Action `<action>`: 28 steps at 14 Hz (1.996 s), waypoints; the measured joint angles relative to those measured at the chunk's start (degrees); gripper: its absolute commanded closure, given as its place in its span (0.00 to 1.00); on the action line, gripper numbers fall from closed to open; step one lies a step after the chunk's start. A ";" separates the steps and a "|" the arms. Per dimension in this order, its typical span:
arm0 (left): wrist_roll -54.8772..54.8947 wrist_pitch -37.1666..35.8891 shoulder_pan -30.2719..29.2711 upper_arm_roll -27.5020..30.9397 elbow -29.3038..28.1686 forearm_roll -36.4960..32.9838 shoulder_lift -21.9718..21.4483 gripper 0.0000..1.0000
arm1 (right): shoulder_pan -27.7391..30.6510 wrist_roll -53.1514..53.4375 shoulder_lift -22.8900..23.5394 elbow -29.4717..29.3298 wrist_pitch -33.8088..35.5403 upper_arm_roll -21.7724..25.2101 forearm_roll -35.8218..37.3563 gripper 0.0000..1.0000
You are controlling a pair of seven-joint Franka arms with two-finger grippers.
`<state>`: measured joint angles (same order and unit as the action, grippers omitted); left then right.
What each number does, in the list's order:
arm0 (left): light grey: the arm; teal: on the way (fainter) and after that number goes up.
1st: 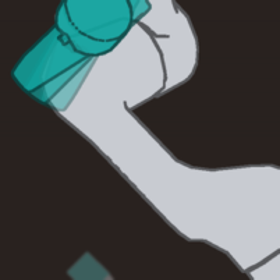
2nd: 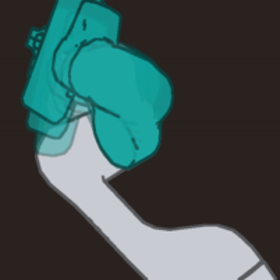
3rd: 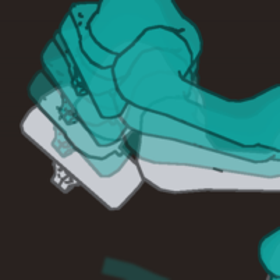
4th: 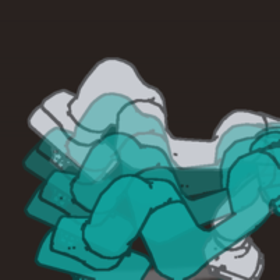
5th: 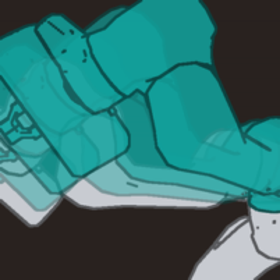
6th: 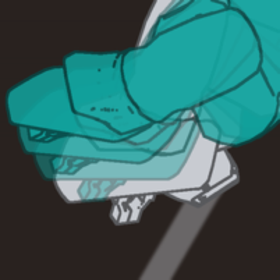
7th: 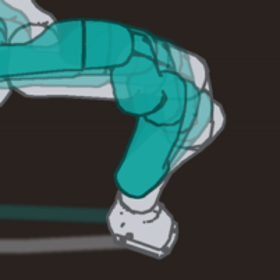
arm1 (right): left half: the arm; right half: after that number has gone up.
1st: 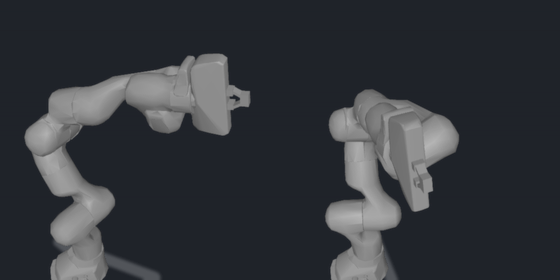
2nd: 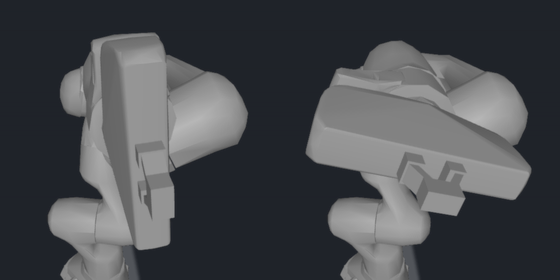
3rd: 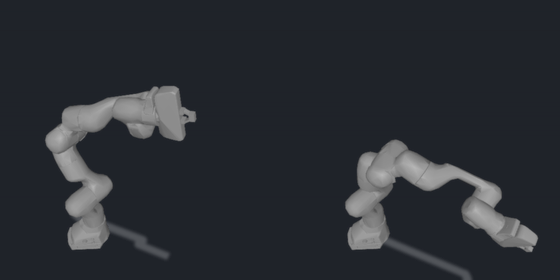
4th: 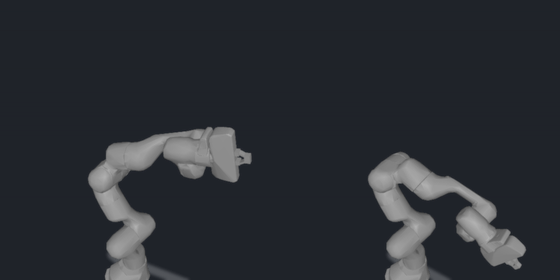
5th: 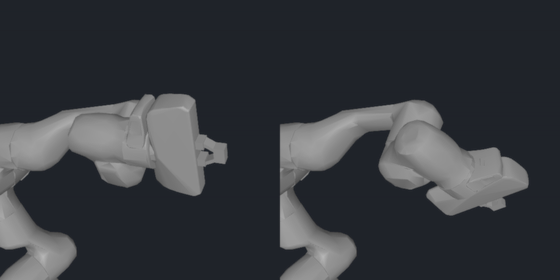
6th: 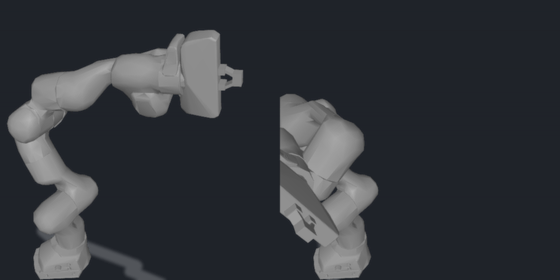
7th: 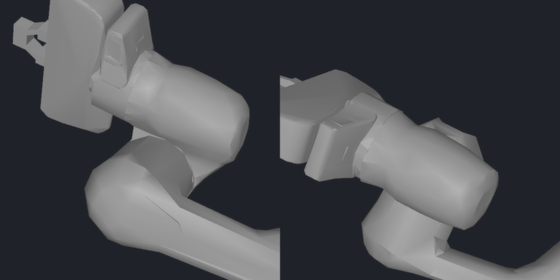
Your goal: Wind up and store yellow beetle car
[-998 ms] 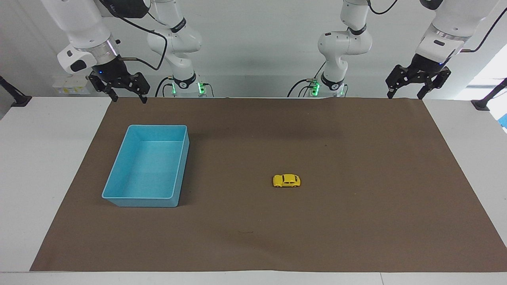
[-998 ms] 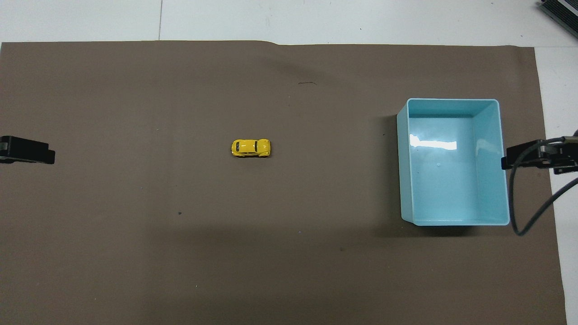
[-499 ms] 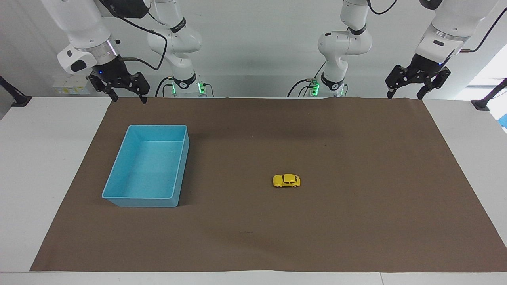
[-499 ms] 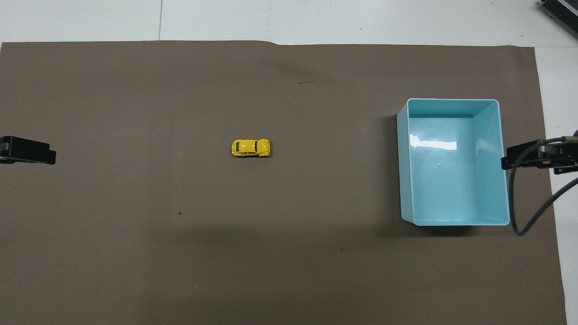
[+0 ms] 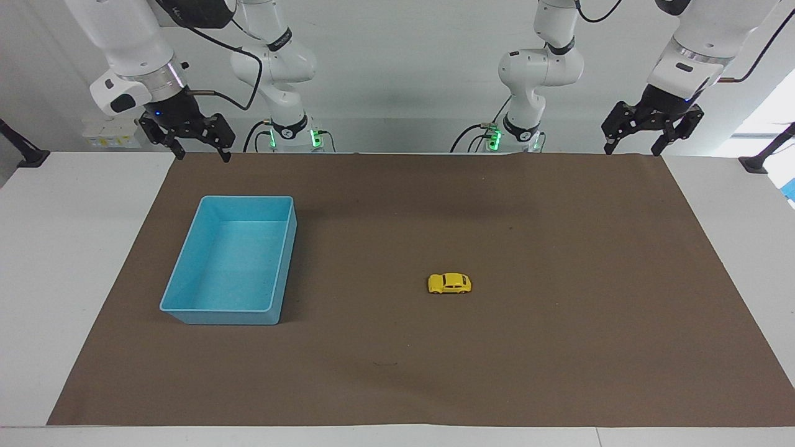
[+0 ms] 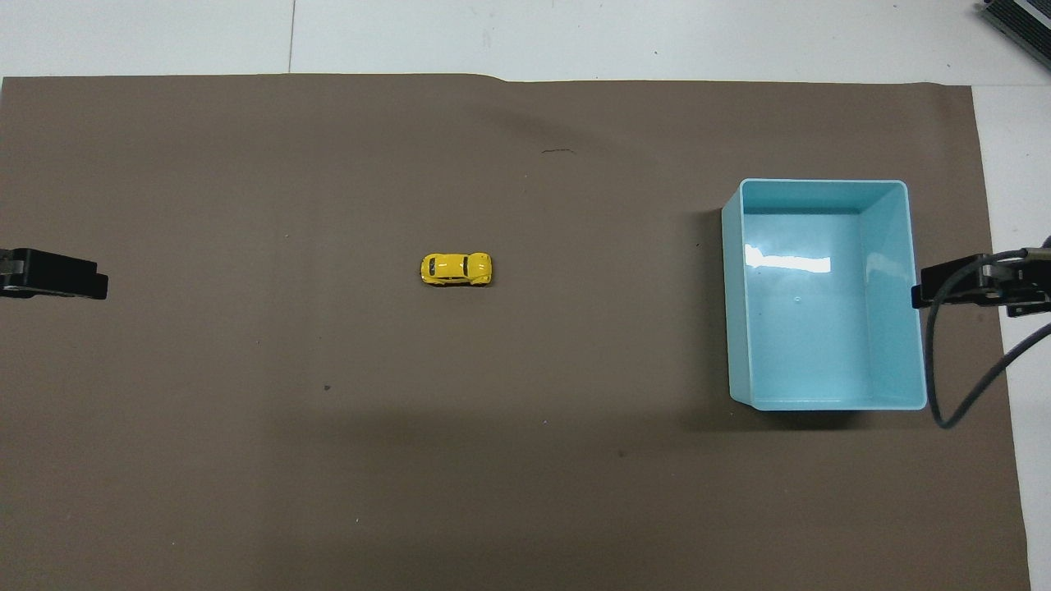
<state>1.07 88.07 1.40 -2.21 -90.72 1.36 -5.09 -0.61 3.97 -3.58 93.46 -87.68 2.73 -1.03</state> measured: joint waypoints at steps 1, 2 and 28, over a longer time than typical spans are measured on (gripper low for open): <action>-0.01 0.00 0.00 -0.10 0.00 0.00 0.00 0.00 | 0.00 0.00 0.00 0.00 0.00 0.00 0.00 0.00; -0.01 0.00 0.00 -0.17 0.00 0.00 0.00 0.00 | 0.00 0.00 0.00 0.00 0.00 0.00 0.00 0.00; -55.97 -1.45 -0.03 -0.18 -0.21 1.25 0.00 0.00 | 0.00 0.00 0.00 0.00 0.00 0.00 0.00 0.00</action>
<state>-54.89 86.62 1.37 -2.39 -90.93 2.61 -5.10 -0.61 3.97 -3.57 93.46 -87.68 2.73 -1.03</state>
